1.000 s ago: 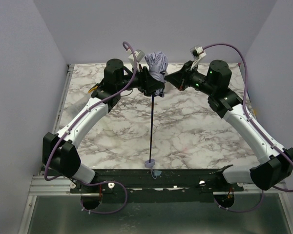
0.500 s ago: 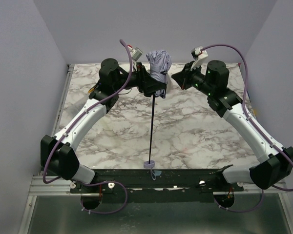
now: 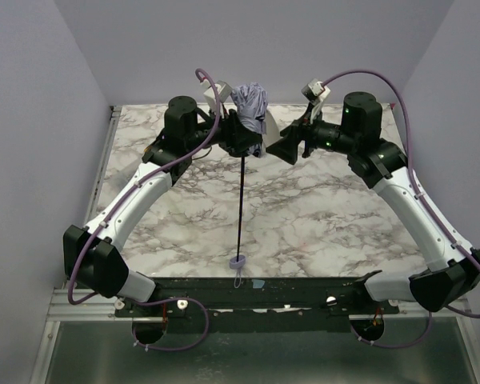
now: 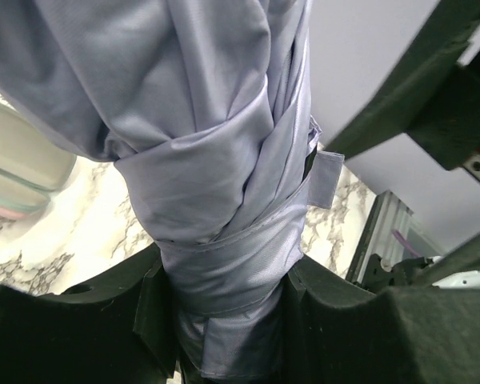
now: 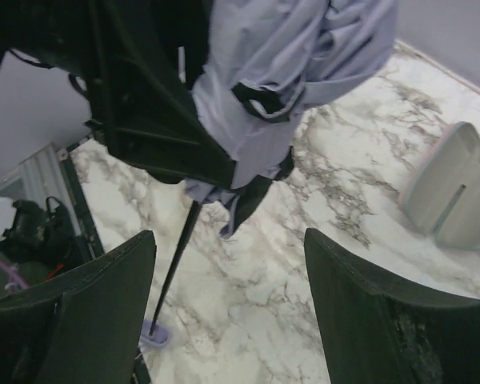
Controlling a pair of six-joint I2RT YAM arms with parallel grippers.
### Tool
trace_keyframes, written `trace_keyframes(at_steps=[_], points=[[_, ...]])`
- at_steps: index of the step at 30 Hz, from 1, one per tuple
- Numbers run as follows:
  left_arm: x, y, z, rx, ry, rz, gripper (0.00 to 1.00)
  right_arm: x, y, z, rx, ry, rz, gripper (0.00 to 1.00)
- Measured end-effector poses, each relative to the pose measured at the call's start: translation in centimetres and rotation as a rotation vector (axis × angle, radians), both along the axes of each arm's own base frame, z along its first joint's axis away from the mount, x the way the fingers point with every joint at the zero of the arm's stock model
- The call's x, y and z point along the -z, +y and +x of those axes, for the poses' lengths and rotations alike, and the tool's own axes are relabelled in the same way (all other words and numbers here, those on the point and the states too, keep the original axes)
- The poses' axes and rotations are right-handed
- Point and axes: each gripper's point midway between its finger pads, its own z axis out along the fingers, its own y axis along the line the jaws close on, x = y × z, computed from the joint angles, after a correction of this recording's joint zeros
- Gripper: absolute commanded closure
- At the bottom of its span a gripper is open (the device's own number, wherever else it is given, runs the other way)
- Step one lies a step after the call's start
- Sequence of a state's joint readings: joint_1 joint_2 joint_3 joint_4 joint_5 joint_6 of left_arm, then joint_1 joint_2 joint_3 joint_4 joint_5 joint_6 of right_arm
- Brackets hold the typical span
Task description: Open the umbrella
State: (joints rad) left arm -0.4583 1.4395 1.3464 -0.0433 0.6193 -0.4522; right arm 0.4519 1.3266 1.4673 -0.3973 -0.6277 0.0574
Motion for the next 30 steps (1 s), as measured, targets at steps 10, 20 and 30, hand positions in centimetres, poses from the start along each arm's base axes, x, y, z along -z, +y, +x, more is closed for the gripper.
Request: trace_keyframes(at_steps=[10, 20, 30], points=[[0.9, -1.3, -1.0, 0.017, -0.033, 0.057, 1.0, 0.0, 0.6, 1.0, 0.017, 0.058, 0.02, 0.67], [1.1, -1.9, -1.4, 0.026, -0.045, 0.072, 1.0, 0.1, 0.1, 2.4, 0.098, 0.056, 0.017, 0.76], [1.2, -2.3, -1.8, 0.028, -0.045, 0.079, 1.0, 0.8, 0.1, 2.5, 0.101, 0.067, 0.015, 0.88]])
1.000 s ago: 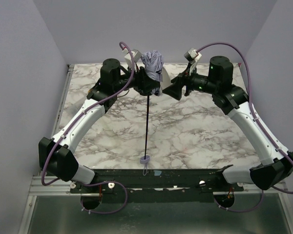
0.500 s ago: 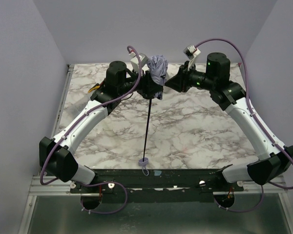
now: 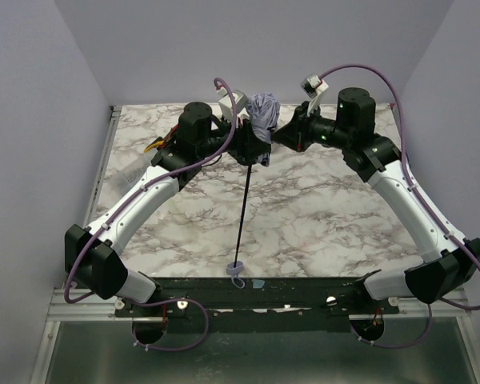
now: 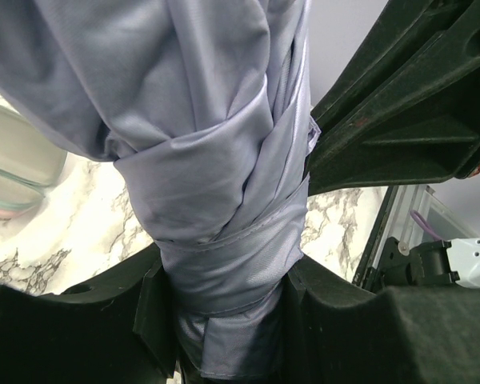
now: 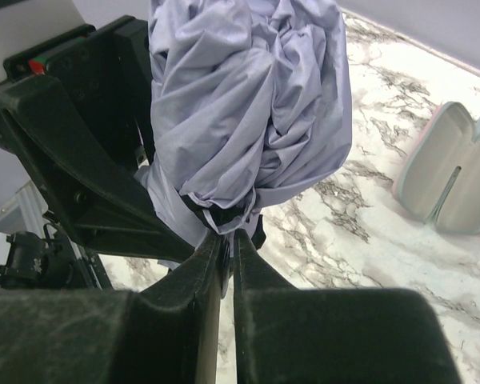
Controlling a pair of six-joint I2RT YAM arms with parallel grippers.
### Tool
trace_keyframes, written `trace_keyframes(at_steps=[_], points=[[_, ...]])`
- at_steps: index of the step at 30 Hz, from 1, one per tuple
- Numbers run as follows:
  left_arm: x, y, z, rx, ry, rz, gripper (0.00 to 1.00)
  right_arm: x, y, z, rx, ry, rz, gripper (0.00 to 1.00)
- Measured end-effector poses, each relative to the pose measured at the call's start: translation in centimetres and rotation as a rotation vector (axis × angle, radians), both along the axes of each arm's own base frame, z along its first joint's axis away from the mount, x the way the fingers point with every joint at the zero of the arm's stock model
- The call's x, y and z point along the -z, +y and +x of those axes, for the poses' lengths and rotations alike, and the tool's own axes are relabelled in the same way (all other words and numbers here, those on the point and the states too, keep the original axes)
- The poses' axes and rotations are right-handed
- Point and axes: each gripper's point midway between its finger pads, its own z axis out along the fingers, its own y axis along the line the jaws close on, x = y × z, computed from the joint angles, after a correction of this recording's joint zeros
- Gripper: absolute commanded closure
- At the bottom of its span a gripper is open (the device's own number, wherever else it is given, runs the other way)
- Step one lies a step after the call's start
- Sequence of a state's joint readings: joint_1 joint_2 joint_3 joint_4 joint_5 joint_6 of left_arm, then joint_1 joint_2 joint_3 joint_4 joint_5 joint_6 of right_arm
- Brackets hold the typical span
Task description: Open the umbrella
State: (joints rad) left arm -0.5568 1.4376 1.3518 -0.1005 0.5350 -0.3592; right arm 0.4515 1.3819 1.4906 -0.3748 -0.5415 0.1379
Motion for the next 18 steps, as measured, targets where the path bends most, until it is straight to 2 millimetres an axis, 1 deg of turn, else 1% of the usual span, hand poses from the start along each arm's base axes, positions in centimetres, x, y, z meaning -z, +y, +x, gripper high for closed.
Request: trace_keyframes(at_steps=[1, 2, 4, 5, 11, 18], points=[[0.0, 0.0, 0.0, -0.001, 0.001, 0.0, 1.0, 0.2, 0.0, 0.0, 0.0, 0.004, -0.002, 0.86], [0.0, 0.0, 0.0, -0.001, 0.001, 0.0, 1.0, 0.3, 0.0, 0.0, -0.001, 0.007, -0.003, 0.87], [0.0, 0.0, 0.0, -0.001, 0.004, -0.002, 1.0, 0.4, 0.0, 0.0, -0.002, 0.009, -0.005, 0.98], [0.0, 0.0, 0.0, -0.002, 0.004, -0.003, 1.0, 0.4, 0.0, -0.1, -0.001, 0.009, -0.004, 0.99], [-0.2, -0.1, 0.0, 0.001, 0.001, -0.008, 1.0, 0.3, -0.2, 0.1, 0.022, 0.018, 0.003, 0.99], [-0.6, -0.4, -0.2, 0.01, -0.014, -0.019, 1.0, 0.2, -1.2, 0.8, 0.125, 0.014, 0.0, 0.99]])
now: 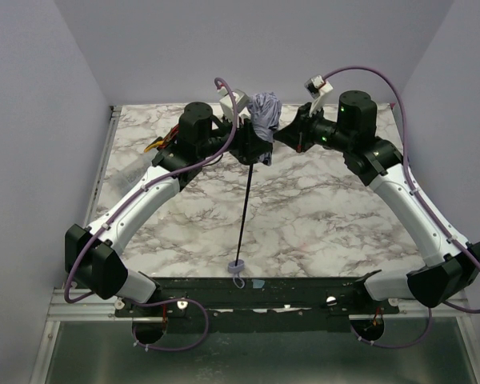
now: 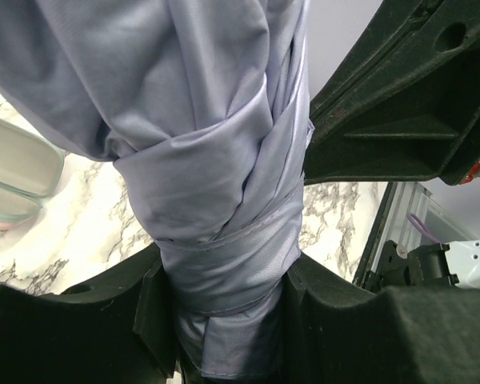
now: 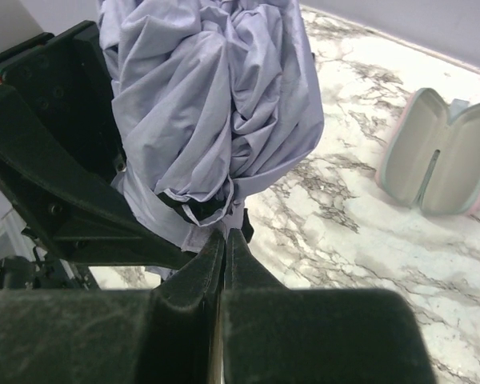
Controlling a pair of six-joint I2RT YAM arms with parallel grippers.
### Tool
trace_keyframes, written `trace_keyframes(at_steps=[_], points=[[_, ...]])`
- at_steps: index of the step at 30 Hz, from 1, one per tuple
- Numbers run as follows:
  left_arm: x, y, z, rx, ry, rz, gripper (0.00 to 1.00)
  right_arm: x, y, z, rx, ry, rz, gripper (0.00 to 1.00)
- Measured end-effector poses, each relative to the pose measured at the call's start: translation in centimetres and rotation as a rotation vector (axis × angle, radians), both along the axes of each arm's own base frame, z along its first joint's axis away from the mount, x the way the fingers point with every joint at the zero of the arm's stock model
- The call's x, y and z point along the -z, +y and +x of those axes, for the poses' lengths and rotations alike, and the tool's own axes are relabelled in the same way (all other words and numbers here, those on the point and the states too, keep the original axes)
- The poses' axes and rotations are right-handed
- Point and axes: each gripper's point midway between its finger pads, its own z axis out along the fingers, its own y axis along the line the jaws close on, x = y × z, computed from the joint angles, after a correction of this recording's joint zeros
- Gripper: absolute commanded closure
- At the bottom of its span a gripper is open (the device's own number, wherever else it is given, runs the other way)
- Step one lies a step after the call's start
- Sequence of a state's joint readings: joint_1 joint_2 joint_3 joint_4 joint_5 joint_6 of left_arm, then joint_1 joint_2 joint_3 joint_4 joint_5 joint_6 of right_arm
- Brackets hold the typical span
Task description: Open the umbrella
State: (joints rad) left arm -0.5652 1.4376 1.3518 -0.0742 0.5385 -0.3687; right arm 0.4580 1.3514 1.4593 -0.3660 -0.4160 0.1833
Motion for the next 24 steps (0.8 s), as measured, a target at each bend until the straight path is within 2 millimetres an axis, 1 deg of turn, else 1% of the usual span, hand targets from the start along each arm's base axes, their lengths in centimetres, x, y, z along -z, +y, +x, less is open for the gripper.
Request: trace_keyframes(at_steps=[3, 5, 7, 9, 10, 12, 13, 14, 16, 19, 22, 24], points=[[-0.2, -0.2, -0.4, 0.026, -0.002, -0.008, 1.0, 0.4, -0.8, 1.0, 0.073, -0.019, -0.023, 0.99], [-0.8, -0.7, -1.4, 0.075, -0.007, -0.026, 1.0, 1.4, -1.7, 2.0, 0.133, -0.018, -0.047, 0.99], [-1.2, -1.2, -2.2, 0.111, -0.014, -0.041, 1.0, 2.4, -2.0, 2.2, 0.155, -0.003, -0.064, 0.99], [-1.5, -1.5, -2.8, 0.138, -0.017, -0.049, 1.0, 2.7, -2.0, 2.4, 0.158, 0.002, -0.069, 0.99], [-1.6, -1.6, -3.1, 0.152, -0.018, -0.052, 1.0, 2.7, -1.9, 2.4, 0.155, 0.001, -0.068, 0.95], [-1.7, -1.6, -3.2, 0.158, -0.021, -0.055, 1.0, 2.6, -1.9, 2.4, 0.15, -0.003, -0.068, 0.66], [-1.7, -1.6, -3.2, 0.159, -0.021, -0.056, 1.0, 2.6, -1.9, 2.4, 0.149, -0.005, -0.071, 0.55], [-1.7, -1.5, -3.1, 0.157, -0.022, -0.057, 1.0, 2.7, -1.9, 2.3, 0.15, 0.002, -0.07, 0.48], [-1.9, -1.1, -2.7, 0.141, -0.018, -0.061, 1.0, 3.0, -2.2, 2.5, 0.156, 0.007, -0.081, 0.39], [-2.3, -0.5, -1.9, 0.104, -0.013, -0.068, 1.0, 3.4, -3.0, 2.8, 0.178, 0.02, -0.089, 0.3], [-3.3, 0.7, -0.2, 0.029, -0.027, -0.083, 1.0, 3.6, -3.9, 3.2, 0.2, 0.029, -0.091, 0.2], [-3.8, 1.5, 0.9, -0.015, -0.03, -0.099, 1.0, 3.7, -4.1, 3.2, 0.201, 0.037, -0.086, 0.18]])
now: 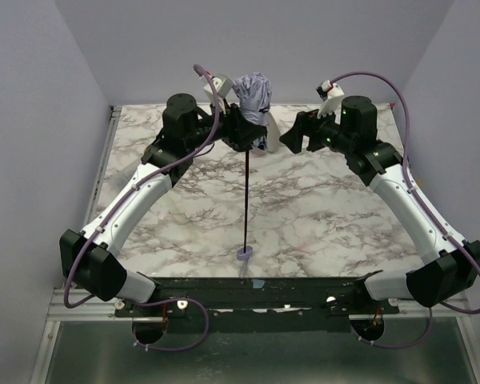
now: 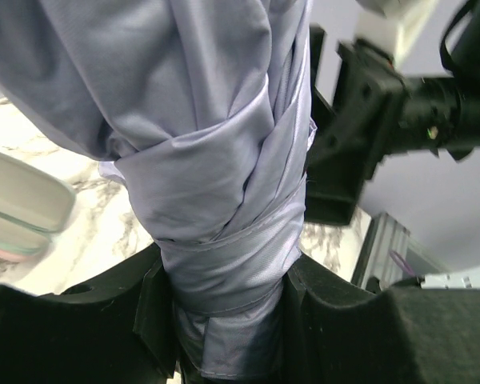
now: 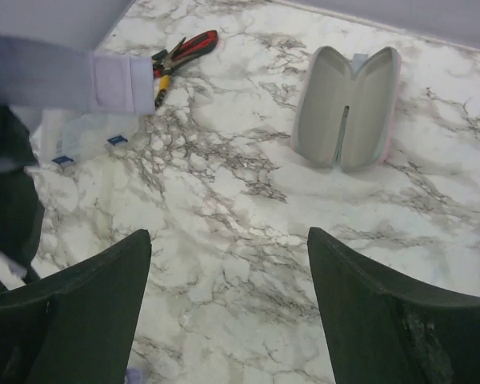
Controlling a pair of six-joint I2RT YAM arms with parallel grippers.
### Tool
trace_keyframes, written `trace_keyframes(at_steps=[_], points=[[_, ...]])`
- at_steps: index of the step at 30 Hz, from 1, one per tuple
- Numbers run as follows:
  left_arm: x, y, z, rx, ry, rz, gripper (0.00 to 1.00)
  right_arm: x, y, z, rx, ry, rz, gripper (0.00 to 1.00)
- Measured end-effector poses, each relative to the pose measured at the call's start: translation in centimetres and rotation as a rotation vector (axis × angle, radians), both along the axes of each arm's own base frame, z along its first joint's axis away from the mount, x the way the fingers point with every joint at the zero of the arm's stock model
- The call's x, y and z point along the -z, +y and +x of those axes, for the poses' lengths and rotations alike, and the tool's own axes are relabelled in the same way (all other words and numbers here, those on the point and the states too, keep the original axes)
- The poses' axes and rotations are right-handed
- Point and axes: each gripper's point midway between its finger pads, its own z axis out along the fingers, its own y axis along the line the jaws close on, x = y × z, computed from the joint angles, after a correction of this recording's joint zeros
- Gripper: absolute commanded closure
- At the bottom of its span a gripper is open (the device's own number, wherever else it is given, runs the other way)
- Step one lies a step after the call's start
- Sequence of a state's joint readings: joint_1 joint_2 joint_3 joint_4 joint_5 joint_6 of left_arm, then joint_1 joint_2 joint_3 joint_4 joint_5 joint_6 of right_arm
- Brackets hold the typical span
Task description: Open the umbrella
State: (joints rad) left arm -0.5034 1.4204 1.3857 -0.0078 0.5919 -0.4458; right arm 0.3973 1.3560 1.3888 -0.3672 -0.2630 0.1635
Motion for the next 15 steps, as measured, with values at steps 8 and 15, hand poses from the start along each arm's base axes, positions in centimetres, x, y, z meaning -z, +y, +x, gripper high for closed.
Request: trace_keyframes(at_steps=[8, 15], points=[[-1.9, 2.0, 2.5, -0.116, 0.061, -0.1, 1.0, 1.1, 4.0, -4.3, -0.276, 0.117, 0.162, 0.18], [-3.7, 1.5, 2.7, -0.107, 0.09, -0.19, 1.0, -0.2, 8.6, -8.9, -0.552, 0.163, 0.266, 0.23]])
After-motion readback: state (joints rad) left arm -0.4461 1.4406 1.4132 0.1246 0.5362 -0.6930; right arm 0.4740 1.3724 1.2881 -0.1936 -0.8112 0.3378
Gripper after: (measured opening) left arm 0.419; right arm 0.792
